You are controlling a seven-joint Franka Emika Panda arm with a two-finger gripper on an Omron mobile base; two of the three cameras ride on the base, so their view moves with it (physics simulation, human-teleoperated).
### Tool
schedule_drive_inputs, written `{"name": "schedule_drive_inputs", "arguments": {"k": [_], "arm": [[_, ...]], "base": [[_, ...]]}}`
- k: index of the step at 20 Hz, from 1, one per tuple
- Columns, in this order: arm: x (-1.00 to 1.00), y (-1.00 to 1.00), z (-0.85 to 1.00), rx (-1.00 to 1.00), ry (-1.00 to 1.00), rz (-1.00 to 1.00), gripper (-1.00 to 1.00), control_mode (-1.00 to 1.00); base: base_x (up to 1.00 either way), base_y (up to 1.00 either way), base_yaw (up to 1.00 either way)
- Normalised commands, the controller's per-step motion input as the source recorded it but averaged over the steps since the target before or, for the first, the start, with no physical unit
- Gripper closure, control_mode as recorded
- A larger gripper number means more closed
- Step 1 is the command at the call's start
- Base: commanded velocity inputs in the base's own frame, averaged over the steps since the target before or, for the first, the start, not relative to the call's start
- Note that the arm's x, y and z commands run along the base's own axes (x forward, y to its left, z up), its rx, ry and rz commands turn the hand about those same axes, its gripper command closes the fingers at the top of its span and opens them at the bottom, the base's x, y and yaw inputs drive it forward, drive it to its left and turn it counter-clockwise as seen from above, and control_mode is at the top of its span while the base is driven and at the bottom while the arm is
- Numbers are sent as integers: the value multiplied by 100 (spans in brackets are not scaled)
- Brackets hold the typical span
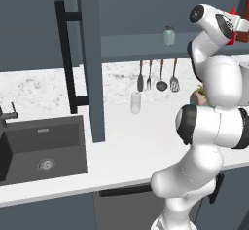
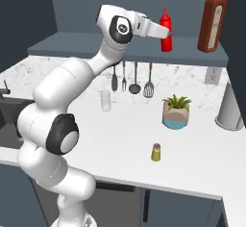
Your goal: Put the shaker and condiment bottle from the counter next to their counterparts in the cabinet.
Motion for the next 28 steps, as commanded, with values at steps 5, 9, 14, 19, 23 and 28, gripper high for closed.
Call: {"name": "schedule_drive_inputs", "arguments": {"k": [5, 9, 14, 19, 23, 28], "arm": [[32, -27, 0, 6, -2, -6, 100, -100], [43, -16, -23, 1, 0, -3, 100, -100], [42, -28, -48, 0, -2, 0, 100, -100], [35, -35, -11, 0, -7, -1, 100, -100], [18, -39, -10, 0, -6, -2, 100, -100], [19, -30, -14, 0, -1, -5, 100, -100]], "base": [[0, 0, 0], [0, 0, 0], [0, 0, 0], [0, 0, 0], [0, 0, 0], [0, 0, 0]]}}
